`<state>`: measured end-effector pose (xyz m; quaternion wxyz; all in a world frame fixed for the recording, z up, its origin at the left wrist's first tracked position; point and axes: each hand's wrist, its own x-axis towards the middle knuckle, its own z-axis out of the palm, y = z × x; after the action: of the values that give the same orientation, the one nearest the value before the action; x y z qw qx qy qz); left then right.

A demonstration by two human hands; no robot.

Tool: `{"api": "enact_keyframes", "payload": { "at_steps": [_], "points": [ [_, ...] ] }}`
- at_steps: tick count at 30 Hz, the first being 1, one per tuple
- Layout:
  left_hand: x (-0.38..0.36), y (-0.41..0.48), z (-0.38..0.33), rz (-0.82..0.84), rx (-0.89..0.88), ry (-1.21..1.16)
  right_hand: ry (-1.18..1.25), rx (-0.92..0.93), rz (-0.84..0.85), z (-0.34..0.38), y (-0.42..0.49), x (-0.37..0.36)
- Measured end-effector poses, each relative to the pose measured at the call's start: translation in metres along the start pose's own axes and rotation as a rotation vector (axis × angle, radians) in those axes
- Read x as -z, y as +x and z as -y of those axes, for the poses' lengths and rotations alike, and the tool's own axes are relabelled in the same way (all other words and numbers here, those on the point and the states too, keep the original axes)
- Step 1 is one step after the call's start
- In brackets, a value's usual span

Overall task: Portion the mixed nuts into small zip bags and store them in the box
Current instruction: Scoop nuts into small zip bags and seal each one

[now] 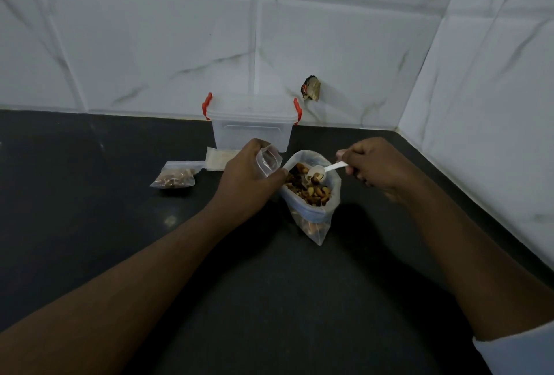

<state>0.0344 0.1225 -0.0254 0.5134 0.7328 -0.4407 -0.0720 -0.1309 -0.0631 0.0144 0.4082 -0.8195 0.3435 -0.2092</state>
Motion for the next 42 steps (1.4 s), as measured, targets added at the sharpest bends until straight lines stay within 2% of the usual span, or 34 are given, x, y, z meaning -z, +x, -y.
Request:
{"api": "enact_keyframes", "payload": {
  "at_steps": [4,7,11,14,17,24,29,35,38,40,42],
  "points": [
    [0.003,0.000,-0.001,0.045,0.009,0.033,0.101,-0.039,-0.001,0.001,0.001,0.008],
    [0.003,-0.001,-0.001,0.064,0.014,0.049,0.263,-0.029,0.014,0.007,-0.001,0.007],
    [0.002,0.001,-0.001,0.076,0.019,0.060,0.543,-0.022,0.126,0.020,-0.008,-0.004],
    [0.002,0.002,-0.001,0.074,0.004,0.074,0.601,0.012,0.187,0.028,-0.014,-0.015],
    [0.001,0.002,0.000,0.073,0.009,0.079,0.490,0.094,0.168,0.031,-0.019,-0.023],
    [0.002,0.003,0.000,0.018,0.004,0.046,0.199,0.427,0.133,0.033,-0.026,-0.024],
    [0.002,0.001,0.001,-0.007,-0.015,-0.010,-0.139,0.677,0.055,0.029,-0.024,-0.030],
    [0.002,0.001,0.002,0.030,0.028,0.030,0.009,0.615,-0.057,0.031,-0.020,-0.014],
    [0.002,0.002,0.001,0.037,0.049,0.034,-0.241,0.583,-0.119,0.024,-0.014,0.002],
    [0.001,0.002,0.001,0.030,0.058,0.017,-0.443,0.546,-0.069,0.018,-0.011,0.004],
    [0.000,0.003,0.000,0.023,0.053,0.005,-0.544,0.549,-0.004,0.013,-0.007,-0.001]
  ]
}}
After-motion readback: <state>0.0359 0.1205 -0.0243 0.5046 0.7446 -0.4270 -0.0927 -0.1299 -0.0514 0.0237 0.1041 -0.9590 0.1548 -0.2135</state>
